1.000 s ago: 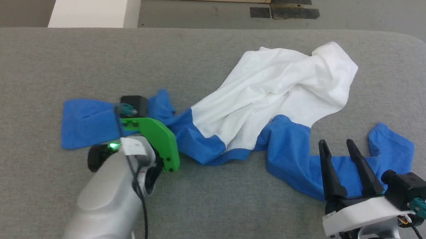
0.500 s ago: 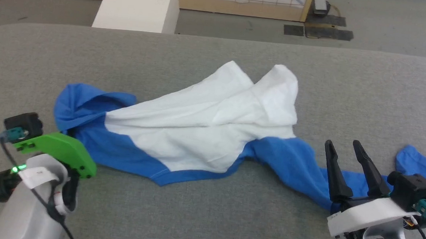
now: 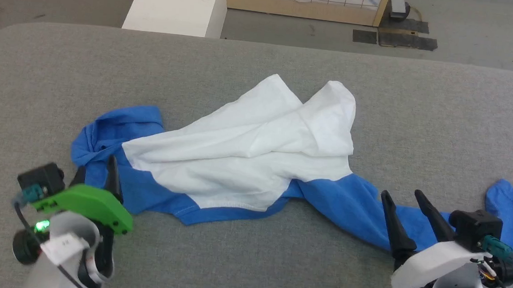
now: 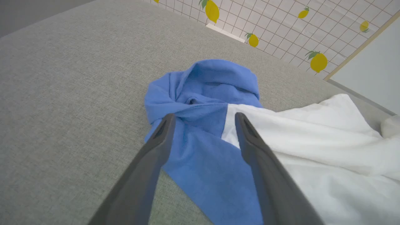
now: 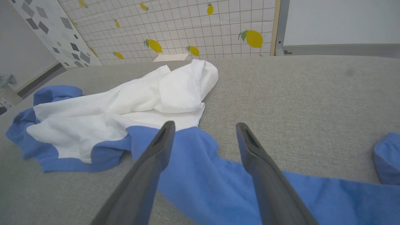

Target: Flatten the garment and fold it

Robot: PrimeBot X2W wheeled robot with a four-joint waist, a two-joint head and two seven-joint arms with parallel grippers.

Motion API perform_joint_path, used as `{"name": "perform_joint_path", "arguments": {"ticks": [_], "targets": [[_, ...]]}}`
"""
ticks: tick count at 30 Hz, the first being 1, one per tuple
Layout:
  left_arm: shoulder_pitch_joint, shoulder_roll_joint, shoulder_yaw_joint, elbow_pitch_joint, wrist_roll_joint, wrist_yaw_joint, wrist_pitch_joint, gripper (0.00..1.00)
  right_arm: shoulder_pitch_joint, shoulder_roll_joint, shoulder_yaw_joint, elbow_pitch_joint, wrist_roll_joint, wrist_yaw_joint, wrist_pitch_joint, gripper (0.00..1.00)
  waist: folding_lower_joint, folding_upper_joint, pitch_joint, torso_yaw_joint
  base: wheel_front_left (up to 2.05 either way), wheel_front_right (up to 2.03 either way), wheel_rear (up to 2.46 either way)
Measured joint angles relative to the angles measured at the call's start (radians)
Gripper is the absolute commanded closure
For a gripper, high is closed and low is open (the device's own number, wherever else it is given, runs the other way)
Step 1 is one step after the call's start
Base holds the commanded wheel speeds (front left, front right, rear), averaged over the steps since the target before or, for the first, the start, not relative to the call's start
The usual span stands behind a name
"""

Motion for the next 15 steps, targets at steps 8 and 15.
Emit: {"name": "perform_joint_path", "arguments": {"ticks": [8,15], "targets": [[0.108,-0.093,0.006,-0.062,0.018,-0.014,-0.219,0.0,-0.055,0.0,-0.058,0.063,-0.119,0.0,0.122,0.0,0.0,0.0,0.002,0.033,0.0,0.0,0.0],[0.123,-0.145,0.024,-0.121,0.088,-0.042,-0.234,0.0,-0.107,-0.045,-0.132,0.198,-0.203,0.0,0.36,0.0,0.0,0.0,0.015,0.089,0.0,0.0,0.0]]}}
